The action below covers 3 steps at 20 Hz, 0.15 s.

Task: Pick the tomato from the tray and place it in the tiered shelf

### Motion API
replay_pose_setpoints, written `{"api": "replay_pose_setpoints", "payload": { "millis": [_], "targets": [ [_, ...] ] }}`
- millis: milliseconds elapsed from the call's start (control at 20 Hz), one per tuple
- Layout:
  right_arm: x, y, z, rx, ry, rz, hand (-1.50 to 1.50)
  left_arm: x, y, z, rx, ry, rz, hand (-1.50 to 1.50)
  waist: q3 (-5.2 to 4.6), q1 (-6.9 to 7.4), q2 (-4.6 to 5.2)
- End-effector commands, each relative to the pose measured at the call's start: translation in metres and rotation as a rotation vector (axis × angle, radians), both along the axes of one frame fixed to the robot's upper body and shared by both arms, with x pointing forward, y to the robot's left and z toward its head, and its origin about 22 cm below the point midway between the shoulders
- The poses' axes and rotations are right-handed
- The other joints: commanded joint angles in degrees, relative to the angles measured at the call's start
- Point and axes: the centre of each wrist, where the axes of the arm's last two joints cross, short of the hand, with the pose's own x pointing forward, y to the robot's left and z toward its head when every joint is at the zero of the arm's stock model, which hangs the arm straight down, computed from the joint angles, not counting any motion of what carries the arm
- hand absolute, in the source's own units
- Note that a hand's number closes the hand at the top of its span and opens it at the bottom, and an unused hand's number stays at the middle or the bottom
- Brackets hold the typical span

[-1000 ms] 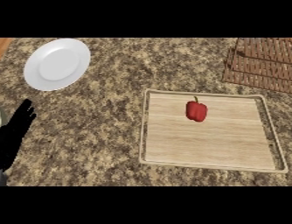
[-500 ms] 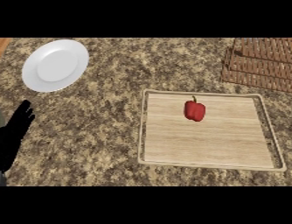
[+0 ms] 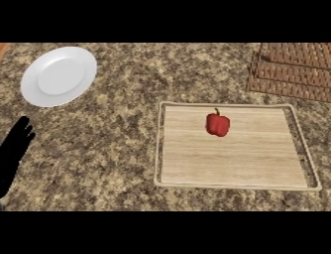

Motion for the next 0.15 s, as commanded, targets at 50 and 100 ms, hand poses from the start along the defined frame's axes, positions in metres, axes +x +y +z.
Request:
{"api": "replay_pose_setpoints", "payload": {
  "millis": [50, 100],
  "targets": [
    [-0.053, -0.013, 0.005, -0.008, 0.009, 0.014, -1.50, 0.000, 0.004, 0.002, 0.003, -0.007, 0.010, 0.00, 0.23, -1.28, -0.09],
    [-0.060, -0.012, 0.012, -0.020, 0.014, 0.022, -1.50, -0.001, 0.015, 0.003, -0.007, -0.002, 0.028, 0.00, 0.24, -1.28, -0.07]
  ]
}}
